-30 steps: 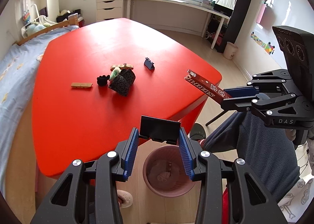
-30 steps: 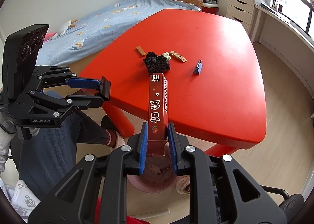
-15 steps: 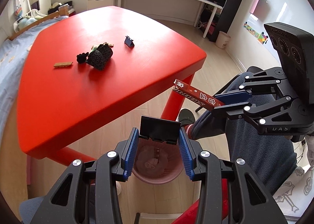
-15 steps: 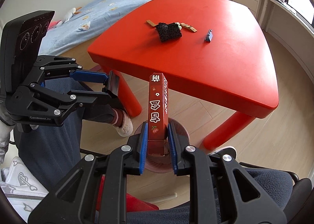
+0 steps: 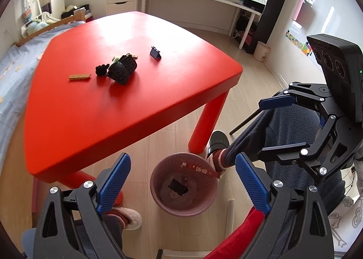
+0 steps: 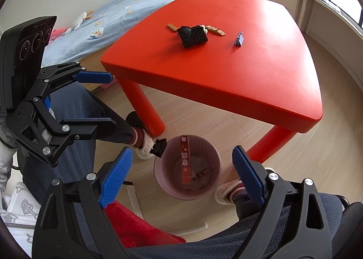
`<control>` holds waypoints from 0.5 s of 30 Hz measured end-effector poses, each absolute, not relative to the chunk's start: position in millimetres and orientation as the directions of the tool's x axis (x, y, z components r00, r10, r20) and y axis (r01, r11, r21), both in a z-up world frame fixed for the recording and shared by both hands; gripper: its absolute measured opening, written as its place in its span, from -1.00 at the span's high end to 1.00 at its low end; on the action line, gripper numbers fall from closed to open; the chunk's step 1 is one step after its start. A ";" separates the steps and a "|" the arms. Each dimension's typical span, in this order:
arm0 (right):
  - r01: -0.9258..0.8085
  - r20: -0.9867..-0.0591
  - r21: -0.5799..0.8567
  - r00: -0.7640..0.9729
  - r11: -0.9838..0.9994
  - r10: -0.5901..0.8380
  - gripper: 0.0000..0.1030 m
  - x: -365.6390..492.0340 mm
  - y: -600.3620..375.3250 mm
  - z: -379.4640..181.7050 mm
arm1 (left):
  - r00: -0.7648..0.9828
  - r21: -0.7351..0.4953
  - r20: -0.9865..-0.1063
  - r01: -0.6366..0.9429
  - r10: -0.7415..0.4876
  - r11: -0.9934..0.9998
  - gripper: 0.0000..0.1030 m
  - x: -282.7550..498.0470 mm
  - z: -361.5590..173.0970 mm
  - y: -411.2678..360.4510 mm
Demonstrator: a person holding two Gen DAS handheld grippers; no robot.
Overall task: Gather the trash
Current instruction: 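Carry both items over the pink wastebasket and open both tools, then move both tools back over the table toward the wooden stick and lighter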
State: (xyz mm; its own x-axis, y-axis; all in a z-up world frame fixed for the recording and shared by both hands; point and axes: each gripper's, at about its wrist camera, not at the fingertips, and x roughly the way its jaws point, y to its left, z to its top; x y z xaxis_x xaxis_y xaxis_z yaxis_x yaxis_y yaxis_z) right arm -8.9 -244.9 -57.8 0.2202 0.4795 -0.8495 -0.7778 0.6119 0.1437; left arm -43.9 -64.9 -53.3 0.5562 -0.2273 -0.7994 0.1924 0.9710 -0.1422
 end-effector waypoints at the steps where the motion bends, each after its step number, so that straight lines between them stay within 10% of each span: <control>1: -0.775 -0.850 0.142 0.223 0.616 0.477 -0.87 -8.3 -245.8 -58.5 | 0.559 -0.139 -0.800 0.180 -0.218 0.974 -0.84 -43.8 -53.6 -63.0; 15: -0.757 -0.848 0.166 0.218 0.632 0.483 -0.94 -4.2 -247.2 -60.7 | 0.550 -0.149 -0.812 0.127 -0.195 0.981 -0.85 -46.1 -53.6 -52.7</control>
State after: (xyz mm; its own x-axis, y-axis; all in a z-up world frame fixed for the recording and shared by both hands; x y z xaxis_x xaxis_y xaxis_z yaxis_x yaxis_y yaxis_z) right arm -4.2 -247.2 -60.7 0.2177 0.4832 -0.8480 -0.7570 0.6320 0.1658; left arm -46.1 -52.7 -53.6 0.5499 -0.1948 -0.8122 0.1274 0.9806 -0.1489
